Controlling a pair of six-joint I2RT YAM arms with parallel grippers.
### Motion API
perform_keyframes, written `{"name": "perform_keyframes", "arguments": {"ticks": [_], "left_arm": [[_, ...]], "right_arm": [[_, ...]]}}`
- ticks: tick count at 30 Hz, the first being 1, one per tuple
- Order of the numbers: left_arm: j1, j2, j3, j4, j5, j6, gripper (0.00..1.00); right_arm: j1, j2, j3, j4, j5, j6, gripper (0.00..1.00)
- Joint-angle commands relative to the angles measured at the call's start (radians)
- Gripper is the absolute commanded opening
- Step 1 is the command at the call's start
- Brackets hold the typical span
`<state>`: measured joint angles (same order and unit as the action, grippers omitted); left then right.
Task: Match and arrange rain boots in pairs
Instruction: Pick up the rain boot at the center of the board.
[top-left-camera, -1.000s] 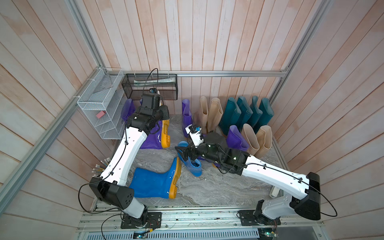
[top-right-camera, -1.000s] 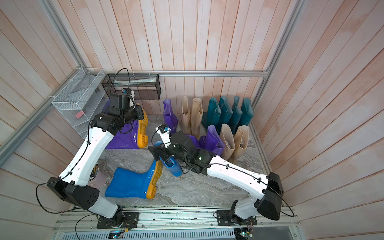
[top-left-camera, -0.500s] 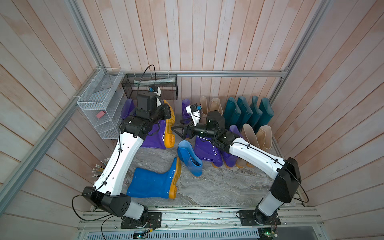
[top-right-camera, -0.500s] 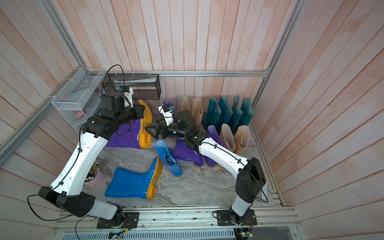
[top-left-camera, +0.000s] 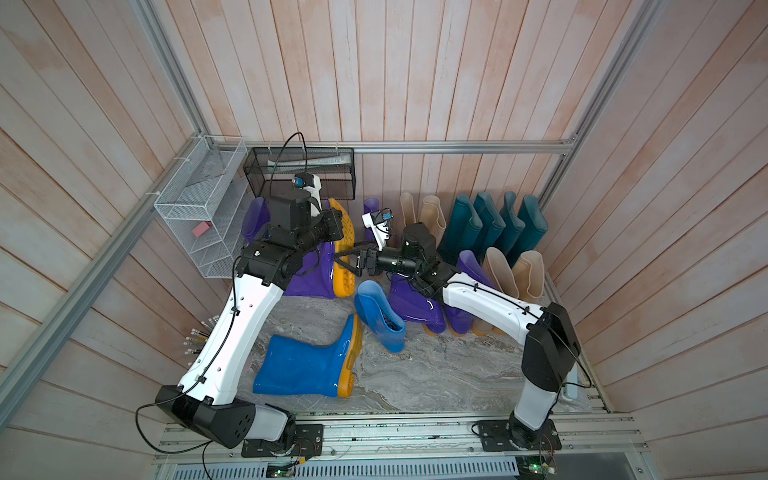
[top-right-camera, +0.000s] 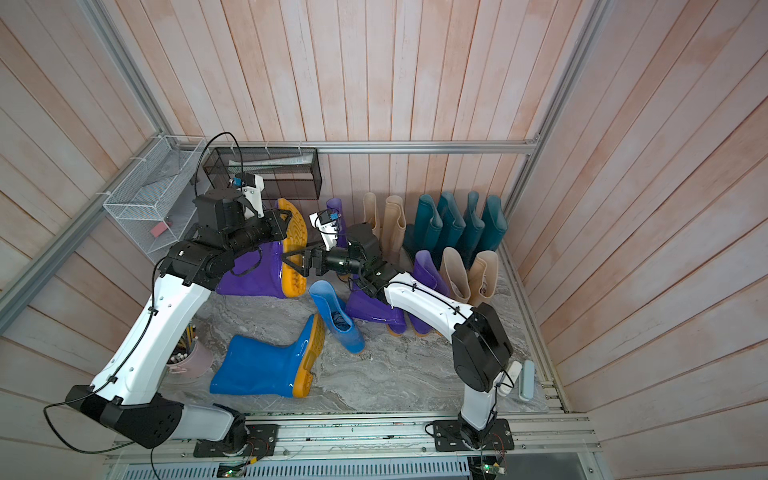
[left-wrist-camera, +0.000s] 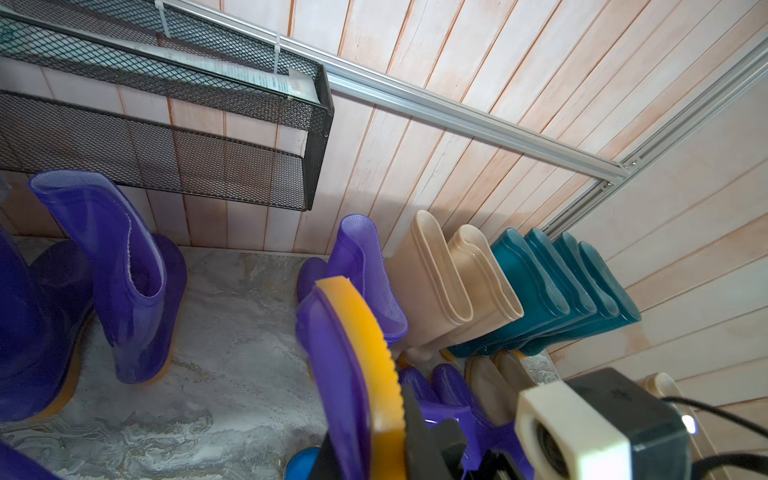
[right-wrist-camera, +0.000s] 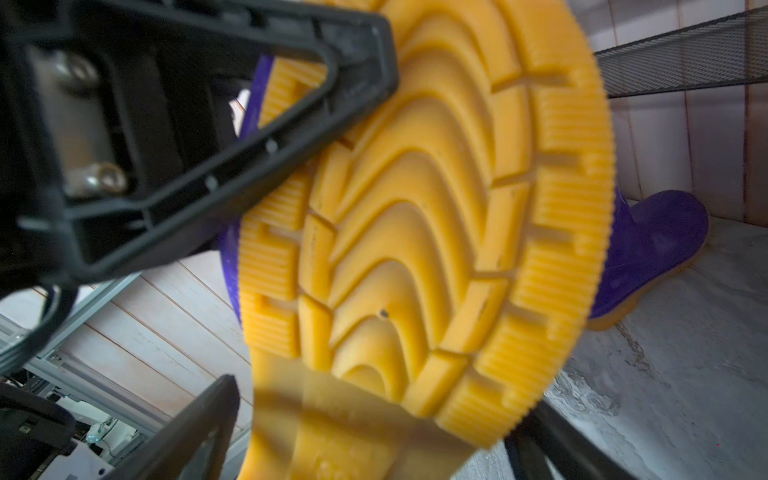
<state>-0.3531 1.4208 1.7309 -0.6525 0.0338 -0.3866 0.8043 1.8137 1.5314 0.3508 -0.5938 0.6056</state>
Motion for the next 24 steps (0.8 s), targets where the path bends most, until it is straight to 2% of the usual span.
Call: {"name": "perform_keyframes", "arguments": {"ticks": [1, 4, 7, 9, 10, 11, 13, 14, 17, 18, 21, 23, 24], "left_arm": [[-0.006, -0.03, -0.017, 0.128, 0.024, -0.027, 0.0], [-0.009, -0.03, -0.032, 0.146, 0.026, -0.034, 0.0], [-0.009, -0.034, -0.044, 0.159, 0.025, -0.034, 0.0], [-0.009, -0.034, -0.048, 0.164, 0.027, -0.036, 0.0], [-0.009, -0.034, -0.048, 0.164, 0.028, -0.035, 0.0], [-0.009, -0.033, -0.049, 0.165, 0.03, -0.036, 0.03], [-0.009, -0.034, -0.051, 0.167, 0.034, -0.032, 0.22], [-0.009, -0.036, -0.051, 0.168, 0.032, -0.025, 0.37], [-0.004, -0.049, -0.051, 0.168, 0.008, 0.003, 0.48], [0.001, -0.056, -0.051, 0.168, 0.012, 0.011, 0.55], [0.038, -0.089, -0.073, 0.166, 0.024, 0.019, 0.88], [0.07, -0.123, -0.103, 0.17, 0.037, 0.019, 1.0], [0.088, -0.146, -0.122, 0.173, 0.051, 0.016, 1.0]], "right_arm": [[0.004, 0.041, 0.058, 0.029, -0.021, 0.031, 0.98], [0.007, 0.065, 0.079, 0.008, -0.011, 0.033, 0.92], [0.006, 0.071, 0.078, -0.008, 0.013, 0.036, 0.67], [0.004, 0.075, 0.08, -0.013, 0.014, 0.037, 0.42], [0.004, 0.072, 0.08, -0.014, 0.014, 0.04, 0.34], [0.003, 0.069, 0.078, -0.011, 0.014, 0.044, 0.3], [-0.001, 0.06, 0.071, -0.002, 0.003, 0.041, 0.25], [-0.003, 0.053, 0.07, -0.001, -0.004, 0.04, 0.25], [-0.009, 0.027, 0.044, 0.039, -0.032, 0.053, 0.22], [-0.011, 0.019, 0.038, 0.052, -0.043, 0.059, 0.2], [-0.022, -0.006, 0.021, 0.088, -0.081, 0.082, 0.18], [-0.026, -0.025, 0.0, 0.128, -0.107, 0.104, 0.16], [-0.029, -0.035, -0.01, 0.141, -0.117, 0.118, 0.15]]}}
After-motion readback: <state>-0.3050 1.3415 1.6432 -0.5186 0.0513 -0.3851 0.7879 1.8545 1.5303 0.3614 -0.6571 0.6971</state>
